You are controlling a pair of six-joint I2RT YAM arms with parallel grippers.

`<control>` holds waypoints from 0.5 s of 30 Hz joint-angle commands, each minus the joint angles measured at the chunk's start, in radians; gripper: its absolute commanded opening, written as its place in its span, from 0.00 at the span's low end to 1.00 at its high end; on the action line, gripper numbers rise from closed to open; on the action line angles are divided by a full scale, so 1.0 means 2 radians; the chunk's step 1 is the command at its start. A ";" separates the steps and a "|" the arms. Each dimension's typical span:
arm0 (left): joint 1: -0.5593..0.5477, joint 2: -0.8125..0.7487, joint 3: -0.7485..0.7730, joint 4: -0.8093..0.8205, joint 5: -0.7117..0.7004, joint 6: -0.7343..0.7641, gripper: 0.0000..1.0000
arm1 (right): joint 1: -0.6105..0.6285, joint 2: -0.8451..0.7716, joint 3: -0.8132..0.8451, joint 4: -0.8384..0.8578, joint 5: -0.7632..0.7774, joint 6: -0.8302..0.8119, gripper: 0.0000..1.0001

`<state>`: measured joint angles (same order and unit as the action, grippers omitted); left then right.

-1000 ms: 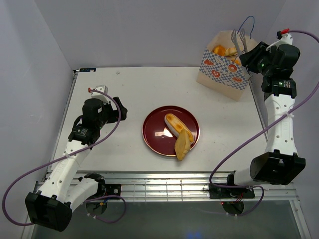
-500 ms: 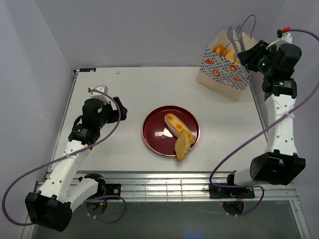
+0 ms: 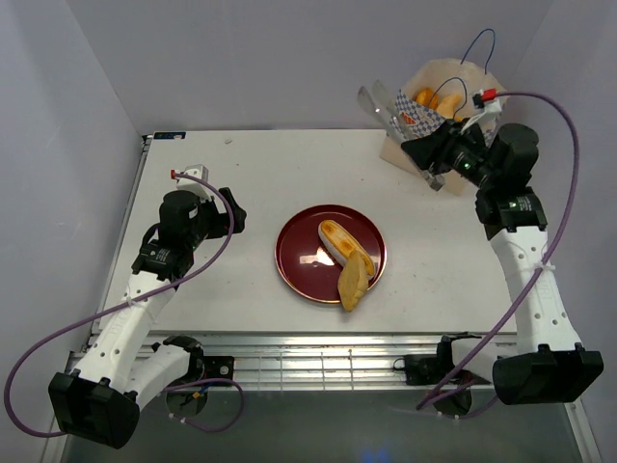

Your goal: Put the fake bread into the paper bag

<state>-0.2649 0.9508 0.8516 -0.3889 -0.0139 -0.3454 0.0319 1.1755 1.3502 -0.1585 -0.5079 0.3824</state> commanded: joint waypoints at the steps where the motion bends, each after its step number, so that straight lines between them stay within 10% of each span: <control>1: -0.002 -0.004 0.006 0.004 0.006 0.000 0.98 | 0.058 -0.038 -0.059 0.021 0.008 -0.029 0.44; 15: -0.002 0.002 0.006 0.003 0.006 0.001 0.98 | 0.286 -0.134 -0.341 0.064 0.106 -0.072 0.44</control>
<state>-0.2649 0.9569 0.8516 -0.3889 -0.0139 -0.3454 0.5095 0.9333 0.7101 -0.1162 -0.3828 0.2802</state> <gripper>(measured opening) 0.979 0.445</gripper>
